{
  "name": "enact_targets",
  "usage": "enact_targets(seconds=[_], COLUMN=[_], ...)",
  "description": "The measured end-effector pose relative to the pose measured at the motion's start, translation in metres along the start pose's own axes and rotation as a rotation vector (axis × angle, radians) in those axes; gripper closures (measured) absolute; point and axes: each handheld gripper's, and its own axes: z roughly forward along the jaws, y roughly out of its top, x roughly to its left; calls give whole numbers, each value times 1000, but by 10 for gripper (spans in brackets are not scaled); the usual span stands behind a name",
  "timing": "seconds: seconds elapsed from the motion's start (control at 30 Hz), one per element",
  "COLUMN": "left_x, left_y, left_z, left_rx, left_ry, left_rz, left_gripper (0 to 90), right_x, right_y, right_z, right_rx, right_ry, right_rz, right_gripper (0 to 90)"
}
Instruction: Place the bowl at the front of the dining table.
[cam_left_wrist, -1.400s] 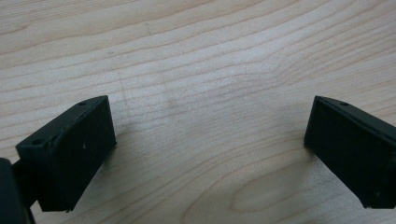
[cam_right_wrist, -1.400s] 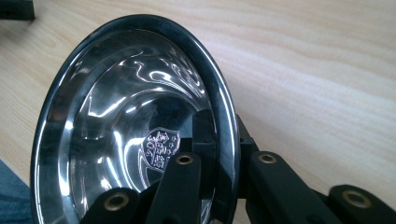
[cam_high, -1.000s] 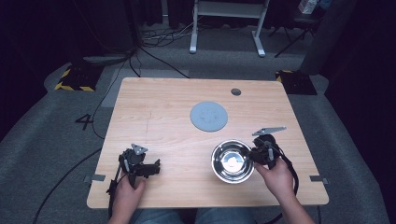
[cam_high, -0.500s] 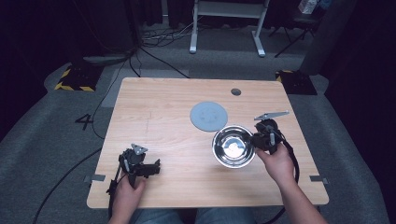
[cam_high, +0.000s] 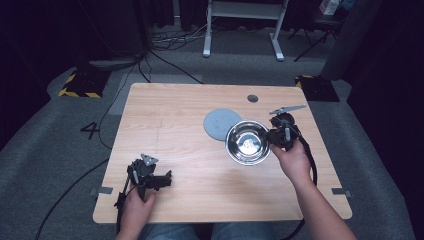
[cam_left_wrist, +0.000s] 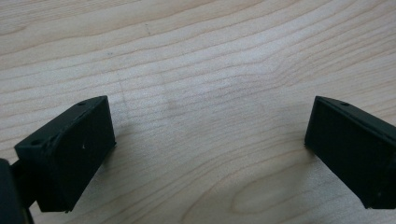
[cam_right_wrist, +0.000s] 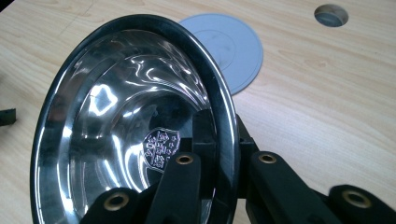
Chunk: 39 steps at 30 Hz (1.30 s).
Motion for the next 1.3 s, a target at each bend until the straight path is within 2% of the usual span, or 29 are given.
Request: enact_targets(seconds=[0.53,0.7,1.0,1.3], left_x=[0,0,0,0], left_y=[0,-1,-1,-1], left_z=[0,0,-1,-1], left_rx=[-1,0,0,1], left_ry=[-1,-2,-2,-3], left_rz=[-1,-3,-2,-2], left_gripper=[17,18,18,18], right_x=[-5,-8,-13,-16], right_y=[35,45,61,80], right_z=[18,24,32,44], right_rx=[-39,-51,-53,-55], right_ry=[-65,-71,-106,-120], right_rz=[31,47,66,96], right_gripper=[856,856,857,856])
